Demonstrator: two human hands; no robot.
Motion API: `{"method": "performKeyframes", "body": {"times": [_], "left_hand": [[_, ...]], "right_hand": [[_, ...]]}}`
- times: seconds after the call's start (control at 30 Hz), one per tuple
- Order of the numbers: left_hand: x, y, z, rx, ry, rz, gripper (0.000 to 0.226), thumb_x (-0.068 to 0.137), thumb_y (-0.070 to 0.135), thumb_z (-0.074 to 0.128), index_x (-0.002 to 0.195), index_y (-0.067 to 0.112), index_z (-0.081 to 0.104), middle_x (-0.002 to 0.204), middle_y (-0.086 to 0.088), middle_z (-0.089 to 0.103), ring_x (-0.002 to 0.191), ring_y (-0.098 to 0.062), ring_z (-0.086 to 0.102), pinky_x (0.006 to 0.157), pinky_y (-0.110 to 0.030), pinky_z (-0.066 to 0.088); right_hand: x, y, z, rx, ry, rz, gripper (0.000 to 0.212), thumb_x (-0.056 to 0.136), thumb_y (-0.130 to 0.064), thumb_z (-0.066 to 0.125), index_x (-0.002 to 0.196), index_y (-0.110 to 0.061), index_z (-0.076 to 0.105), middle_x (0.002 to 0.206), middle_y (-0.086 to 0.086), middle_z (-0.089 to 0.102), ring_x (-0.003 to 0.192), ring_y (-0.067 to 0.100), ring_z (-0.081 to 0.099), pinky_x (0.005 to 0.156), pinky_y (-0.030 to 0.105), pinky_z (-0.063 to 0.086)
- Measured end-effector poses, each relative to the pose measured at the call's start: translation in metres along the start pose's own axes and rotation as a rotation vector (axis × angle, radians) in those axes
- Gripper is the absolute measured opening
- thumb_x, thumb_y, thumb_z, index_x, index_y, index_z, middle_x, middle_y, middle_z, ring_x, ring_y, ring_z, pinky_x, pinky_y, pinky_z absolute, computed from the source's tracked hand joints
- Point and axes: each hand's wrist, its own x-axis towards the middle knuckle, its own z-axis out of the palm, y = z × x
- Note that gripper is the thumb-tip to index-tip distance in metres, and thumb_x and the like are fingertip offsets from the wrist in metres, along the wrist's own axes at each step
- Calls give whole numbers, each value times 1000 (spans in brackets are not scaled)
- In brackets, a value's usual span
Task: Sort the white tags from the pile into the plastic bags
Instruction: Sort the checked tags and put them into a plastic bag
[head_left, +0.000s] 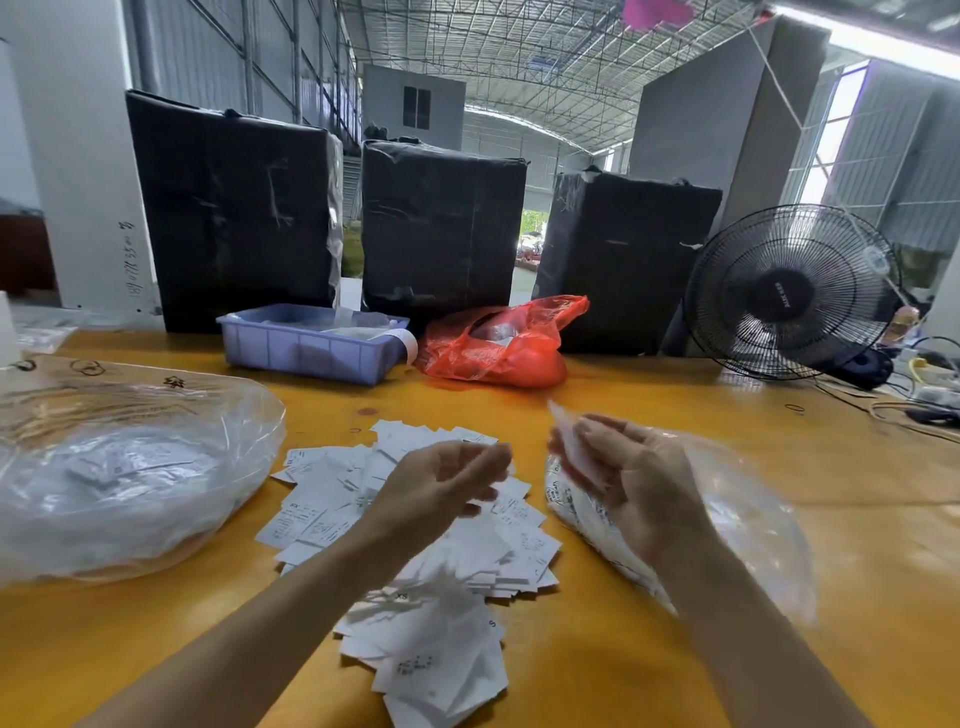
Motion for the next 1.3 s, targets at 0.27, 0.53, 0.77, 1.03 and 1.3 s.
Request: {"method": "performKeyframes", "body": {"times": [0.27,0.53,0.77,1.03,1.3], "left_hand": [[0,7,-12,-217,-139,-205,53,69,49,69,99,7,72,99,-13,73,77,-18,70,66,-22,54],[0,-1,-11,-146,73,-267,7,75,8,75,78,2,73,70,-12,72,58,-10,65,57,-18,53],[4,0,-21,-211,234,-222,26,54,23,79,71,5,69,60,-4,68,54,-8,57,55,-18,48],[5,0,-19,-243,144,-265,27,67,-2,77,85,7,60,61,-4,67,54,-12,63,54,-20,50],[0,5,-22,-15,-179,-279,57,58,22,82,110,9,63,88,-10,72,74,-13,66,72,-24,53]], "right_hand": [[-20,35,34,-402,-78,-205,10,83,-5,69,74,-10,68,65,9,67,59,14,62,58,25,52],[-14,38,31,-227,-88,55,33,86,-36,58,86,-3,65,68,7,69,58,15,65,56,25,55],[-16,36,29,-257,-324,303,34,59,-24,78,87,-5,70,77,8,70,69,18,68,64,28,56],[-10,36,27,-72,-127,231,5,86,-4,62,83,-5,64,73,8,73,65,16,69,59,23,55],[-14,37,28,-438,-196,-151,8,76,-2,74,72,-6,69,58,7,66,53,13,60,55,22,50]]}}
